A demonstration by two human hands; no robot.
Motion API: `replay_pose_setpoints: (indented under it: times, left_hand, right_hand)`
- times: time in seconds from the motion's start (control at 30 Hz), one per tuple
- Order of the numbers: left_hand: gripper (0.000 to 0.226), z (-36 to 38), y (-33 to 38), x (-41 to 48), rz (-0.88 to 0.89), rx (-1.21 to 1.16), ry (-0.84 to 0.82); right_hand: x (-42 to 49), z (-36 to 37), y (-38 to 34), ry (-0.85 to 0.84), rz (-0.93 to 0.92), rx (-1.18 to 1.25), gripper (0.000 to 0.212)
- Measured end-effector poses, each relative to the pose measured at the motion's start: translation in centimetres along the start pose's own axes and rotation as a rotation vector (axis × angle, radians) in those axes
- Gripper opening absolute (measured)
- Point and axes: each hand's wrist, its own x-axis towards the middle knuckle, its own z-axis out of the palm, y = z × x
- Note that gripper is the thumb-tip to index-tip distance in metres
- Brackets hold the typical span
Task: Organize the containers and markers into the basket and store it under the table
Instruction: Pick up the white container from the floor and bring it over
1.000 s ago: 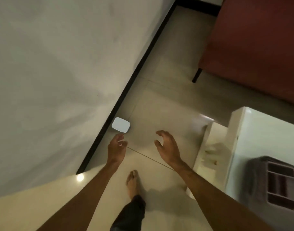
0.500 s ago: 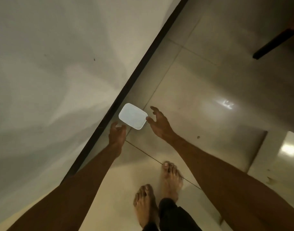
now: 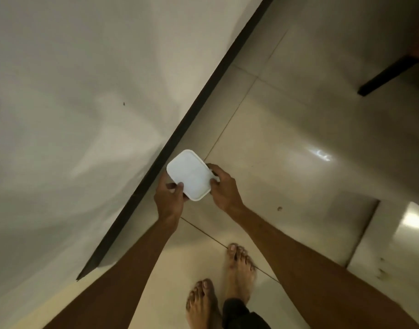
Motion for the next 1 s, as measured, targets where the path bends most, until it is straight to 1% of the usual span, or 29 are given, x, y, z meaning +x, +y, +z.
replay_pose_setpoints:
  times: [0.17,0.23,0.33,0.43,0.5,0.63,0.73,0.87,1.0]
  left_hand:
    - [0.065,-1.5,8.4,-8.7,0.099,0.038,-0.131]
    - [0.070,-2.1,11.9,-12.5,0.166,0.074,-0.196]
    - [0.072,-2.8,15.7,-17.9,0.282,0.116,-0.294]
    - [0.067,-3.4,18.1,-23.9,0.358,0.159,-0.367]
    - [0.064,-3.7,19.1,-28.3,0.406,0.186,-0.431]
    - [0.064,-3.5,19.9,-37.7,0.429,0.223,-0.524]
    - [0.064,-2.5,19.4,-45.3,0.485,0.221,-0.580]
    - [0.061,0.4,18.3,-56.0,0.536,0.215,-0.676]
    - [0.062,5.1,15.9,-65.9,0.561,0.264,-0.724]
  right_hand:
    - [-7.8,-6.3,-7.4,0.162,-0.014,0.023,0.037]
    - [-11.2,-9.1,-10.6,0.224,-0.030,0.035,0.038]
    - [-17.0,-12.9,-14.1,0.300,-0.035,0.095,0.045]
    - [-23.3,-15.9,-16.0,0.369,-0.036,0.148,0.040]
    - [-27.6,-17.9,-16.3,0.416,-0.011,0.168,0.034]
    - [-36.7,-22.0,-15.8,0.483,0.016,0.187,0.038]
    - [-43.8,-25.3,-14.5,0.531,0.011,0.203,0.038]
    - [-53.4,-31.0,-11.5,0.630,0.000,0.274,0.036]
    - [-62.6,-37.4,-7.3,0.705,0.011,0.392,0.034]
